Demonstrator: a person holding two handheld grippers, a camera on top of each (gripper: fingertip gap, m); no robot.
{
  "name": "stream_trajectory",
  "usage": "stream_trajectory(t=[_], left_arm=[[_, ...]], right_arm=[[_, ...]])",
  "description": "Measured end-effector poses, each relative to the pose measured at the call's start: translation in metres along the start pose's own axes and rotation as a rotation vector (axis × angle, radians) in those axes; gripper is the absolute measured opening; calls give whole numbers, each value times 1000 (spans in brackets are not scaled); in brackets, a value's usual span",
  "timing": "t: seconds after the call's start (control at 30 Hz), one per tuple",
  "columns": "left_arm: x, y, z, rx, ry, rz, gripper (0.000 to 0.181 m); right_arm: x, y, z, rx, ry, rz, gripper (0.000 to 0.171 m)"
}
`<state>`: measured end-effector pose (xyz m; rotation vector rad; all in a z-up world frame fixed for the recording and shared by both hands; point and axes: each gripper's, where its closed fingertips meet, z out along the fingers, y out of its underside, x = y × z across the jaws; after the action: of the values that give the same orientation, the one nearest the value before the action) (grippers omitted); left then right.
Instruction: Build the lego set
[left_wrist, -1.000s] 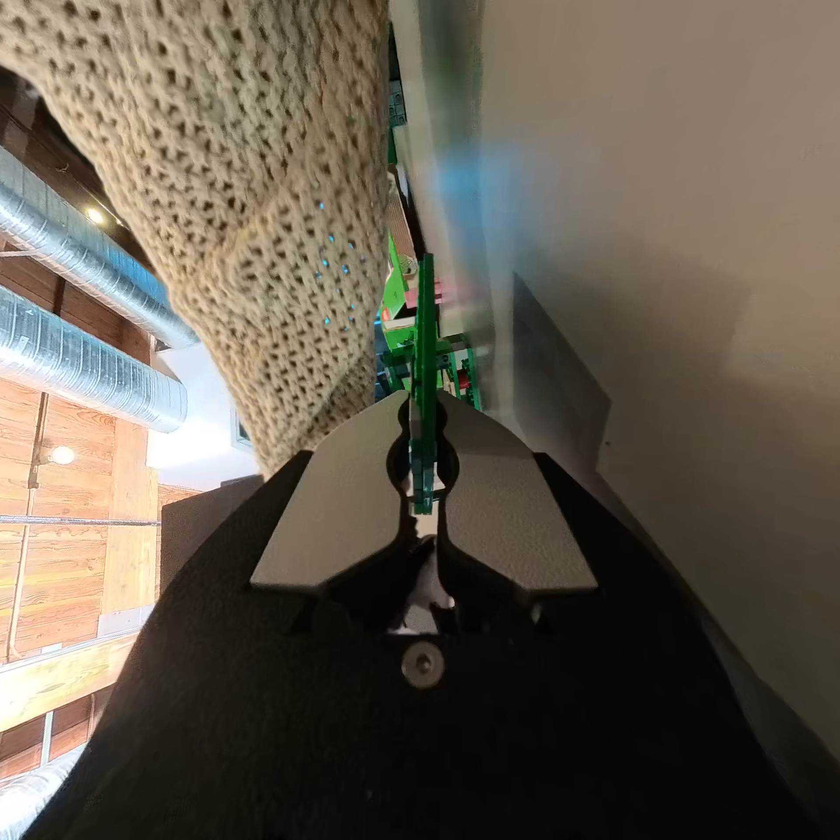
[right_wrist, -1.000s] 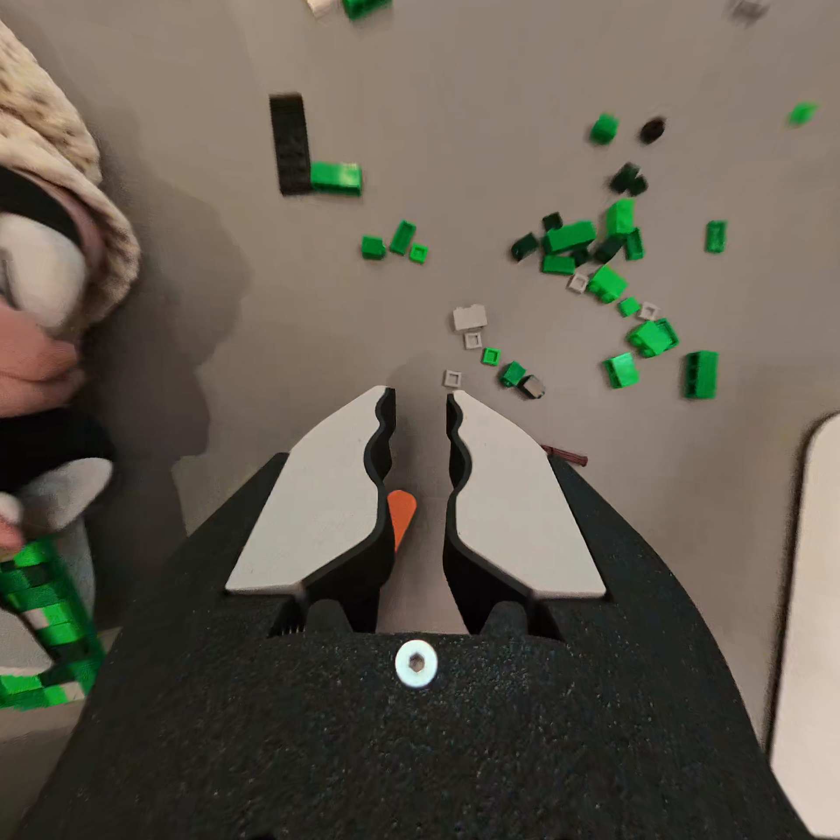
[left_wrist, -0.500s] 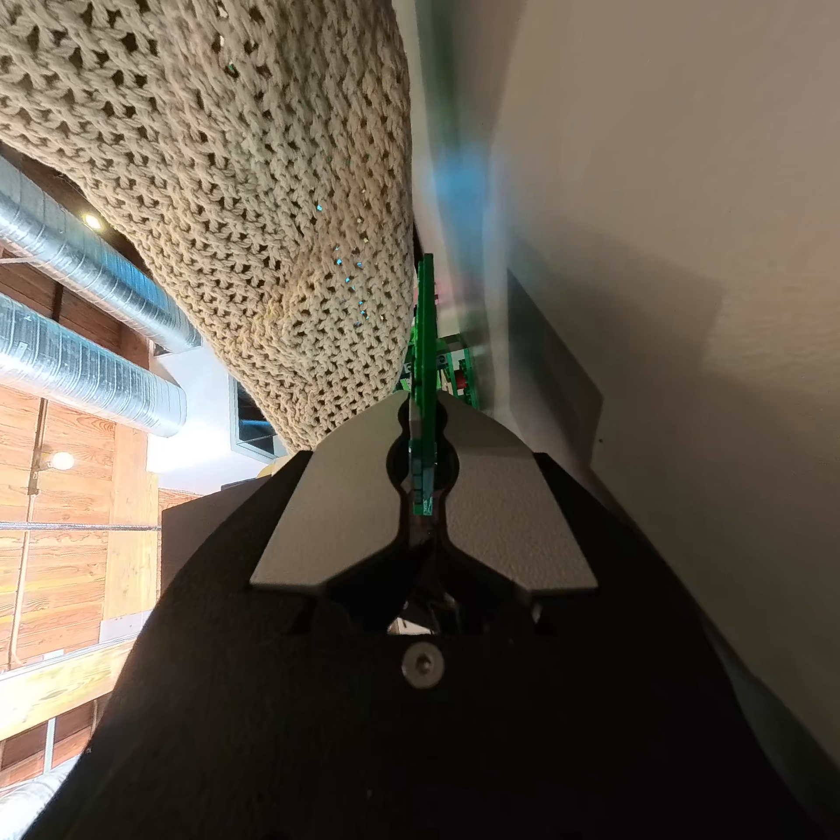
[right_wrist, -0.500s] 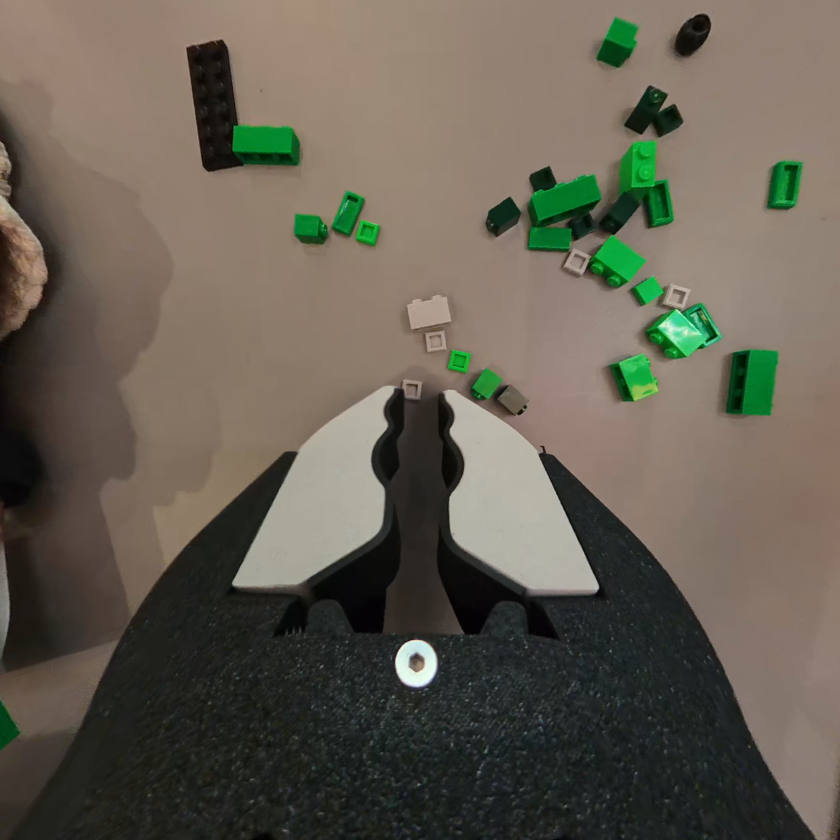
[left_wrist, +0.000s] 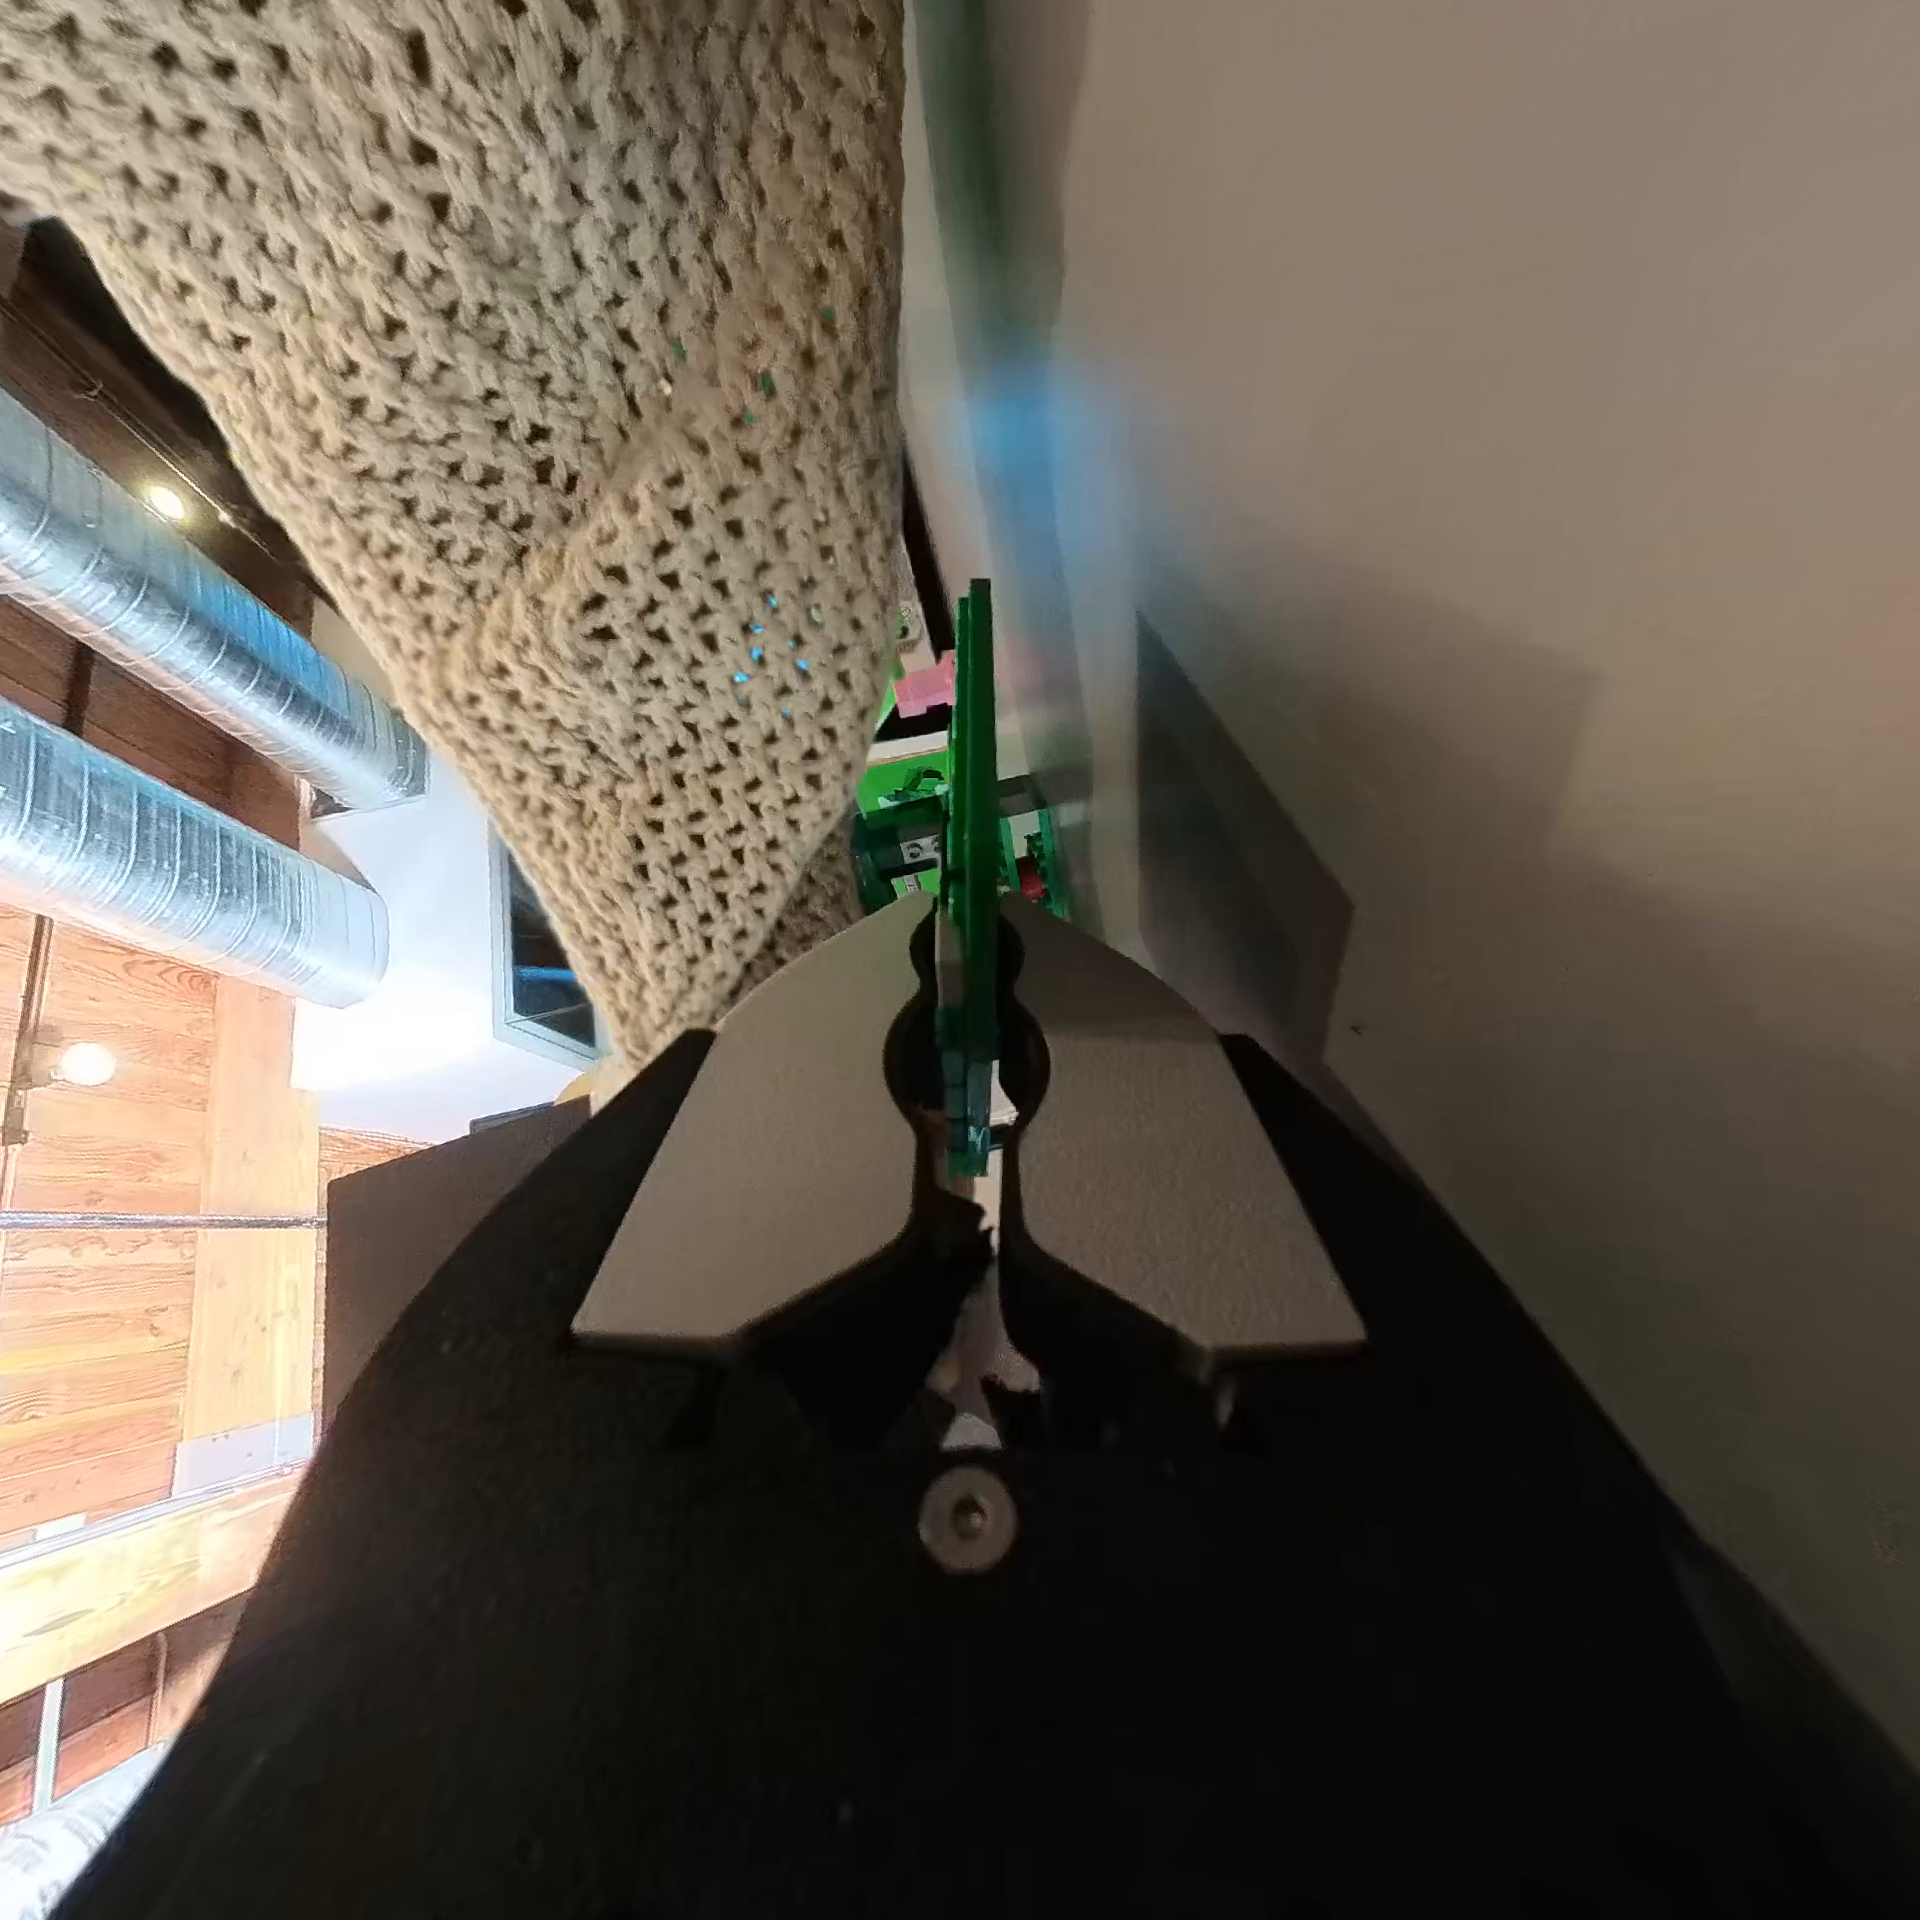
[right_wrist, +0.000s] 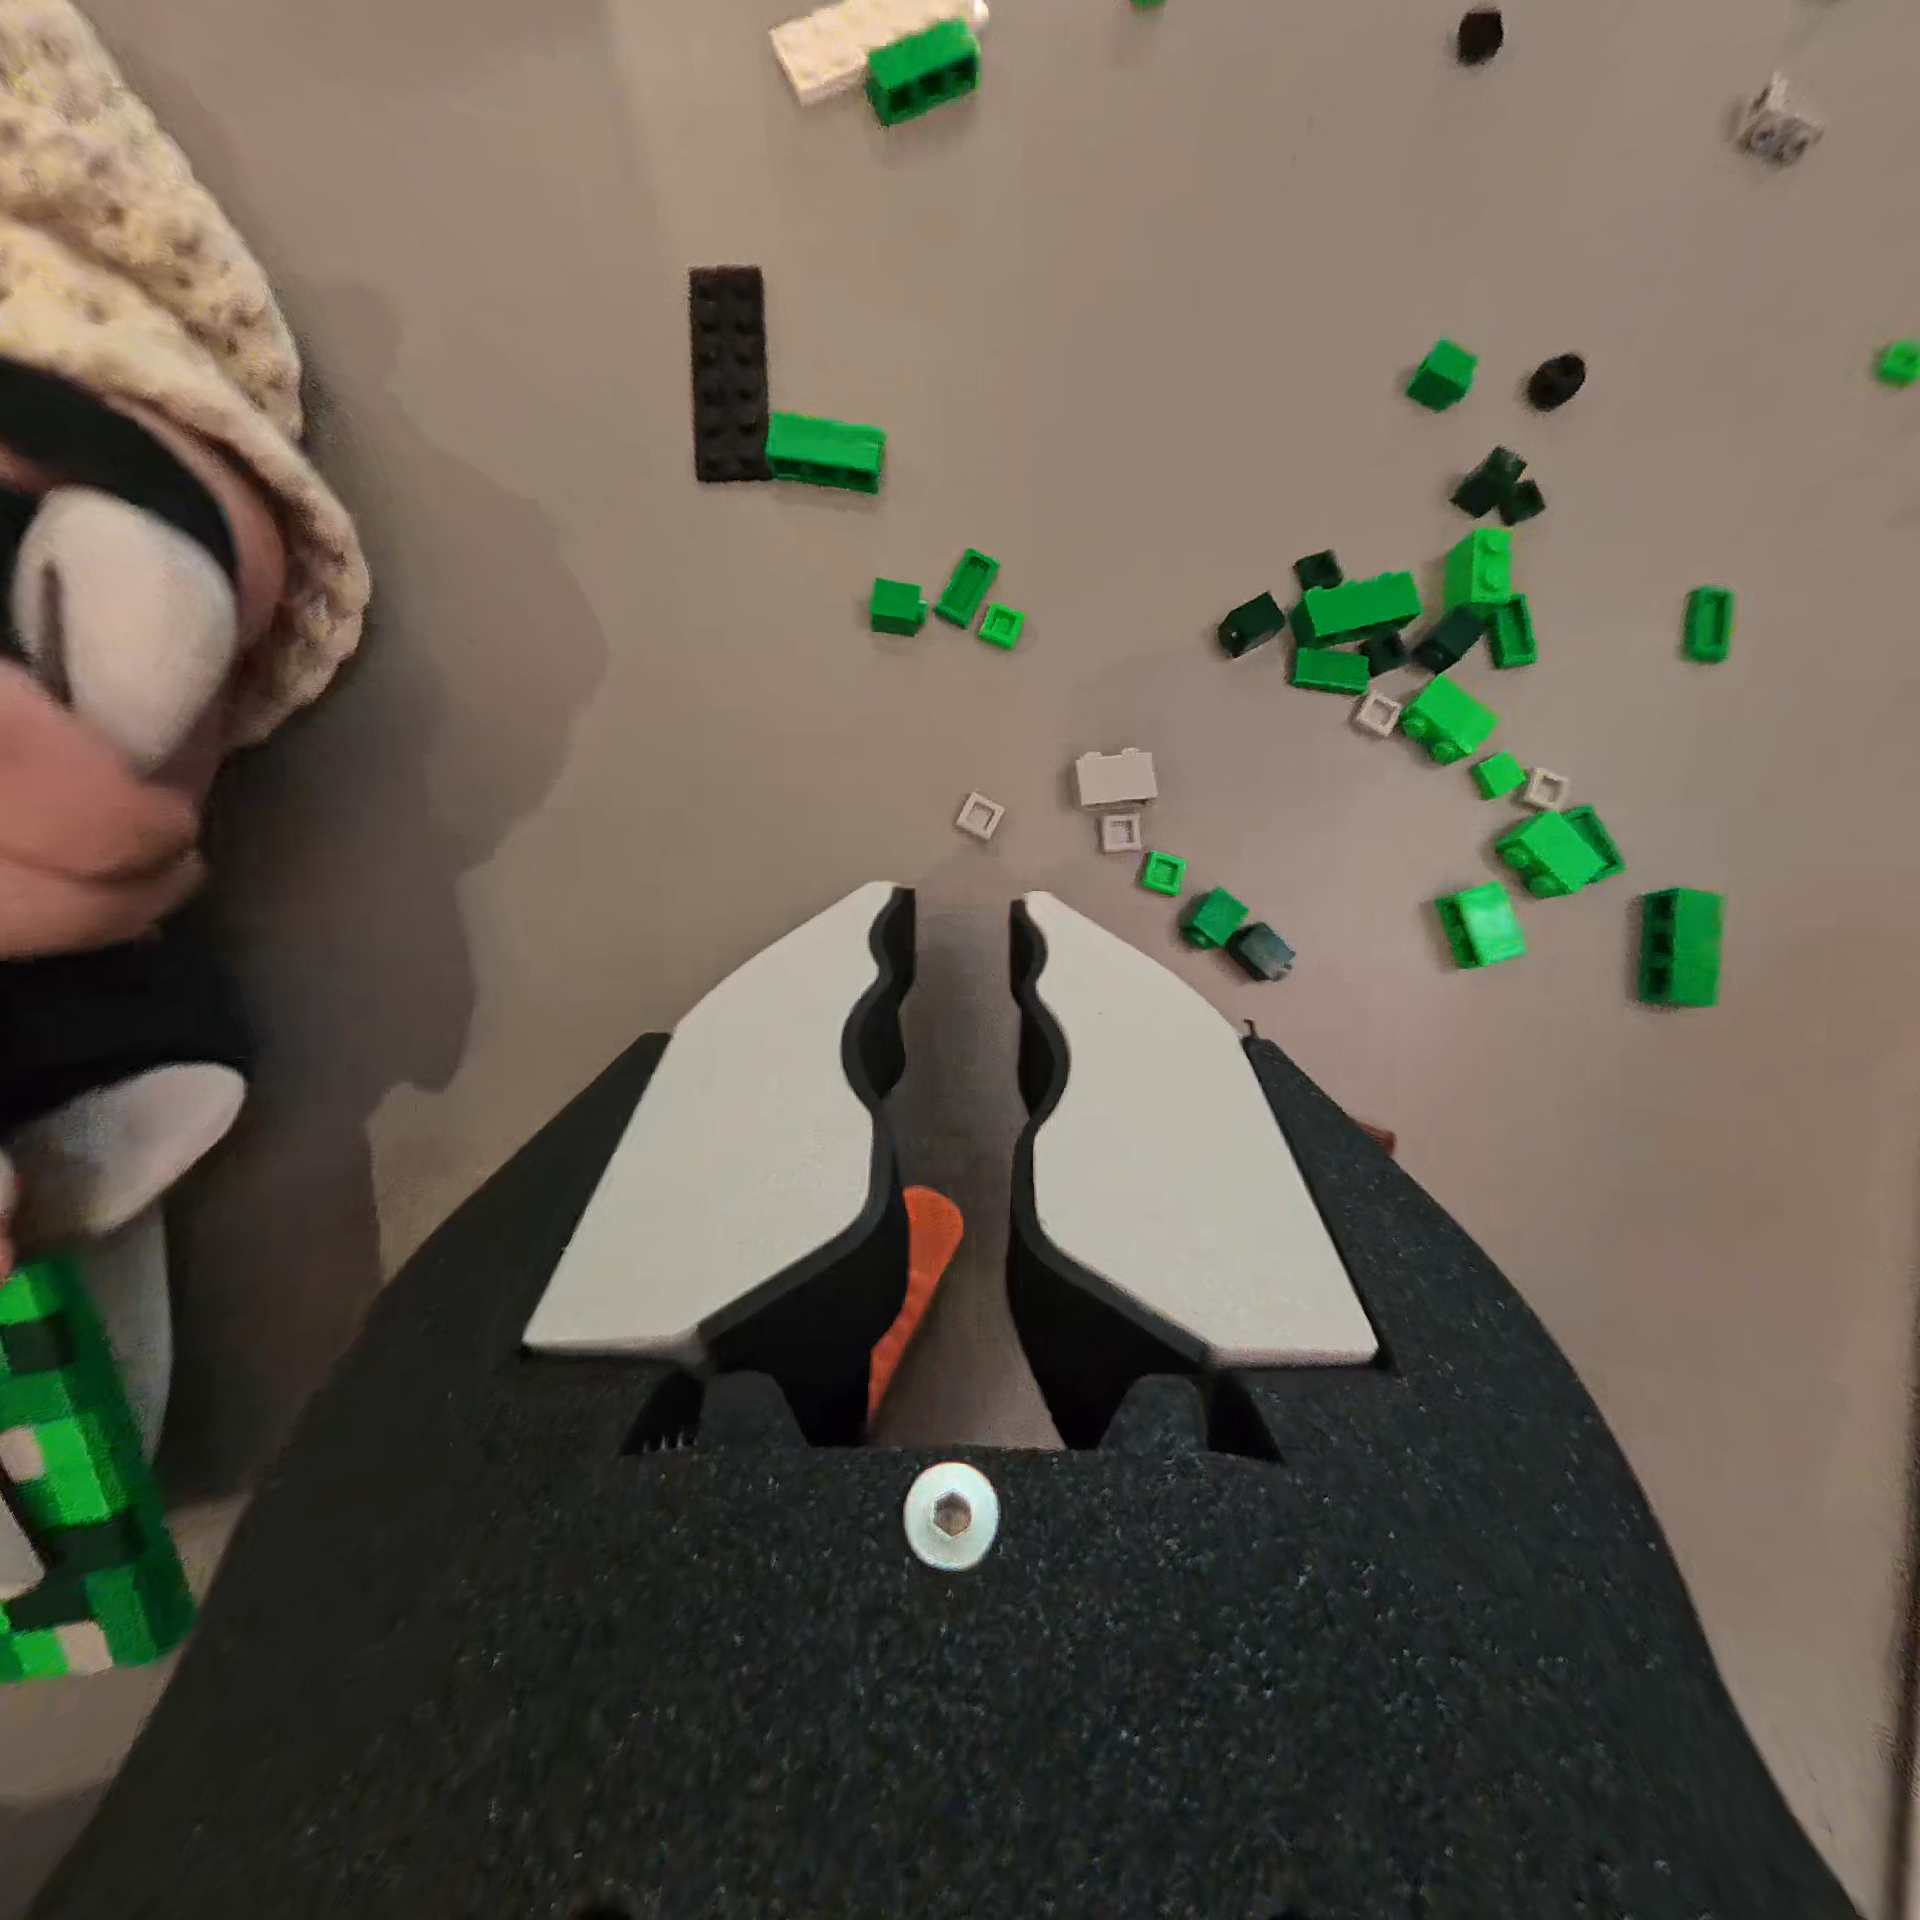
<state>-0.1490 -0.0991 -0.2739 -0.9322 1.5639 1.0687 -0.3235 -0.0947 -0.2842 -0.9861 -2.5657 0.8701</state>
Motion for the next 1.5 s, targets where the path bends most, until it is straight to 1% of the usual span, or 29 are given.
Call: stream_trajectory(t=[0.07,0.23,0.57,0.77,0.87,1.0,1.07,1.13,1.2,1.33,1.5], left_arm=[[1,1,-1,-2,5,0,5],[1,0,-1,2,5,0,5],[2,2,-1,-5,11,2,6],[3,3,-2,-9,15,-2,6],[4,5,-3,-13,17,-3,6],[2,10,-4,-29,10,-33,6],[-1,13,-3,-40,-3,-81,6],[-3,17,-3,-49,-9,-129,6],[-5,21,-3,-59,-18,-165,6],[-6,24,-3,-64,-16,-201,6],[-5,24,-4,-64,-6,-205,5]], right_arm=[[1,1,12,-13,-33,69,21],[3,1,31,-38,3,81,21],[9,-2,35,-49,78,25,13],[8,-2,35,-54,69,2,10],[-10,-6,16,-17,16,-97,10],[-57,-8,-40,91,-90,-219,10],[-76,-2,-67,121,-88,-258,10],[-94,9,-86,104,-65,-300,10],[-107,24,-94,36,-20,-348,10],[-123,47,-94,-132,88,-512,10],[-129,48,-93,-234,202,-691,10]])
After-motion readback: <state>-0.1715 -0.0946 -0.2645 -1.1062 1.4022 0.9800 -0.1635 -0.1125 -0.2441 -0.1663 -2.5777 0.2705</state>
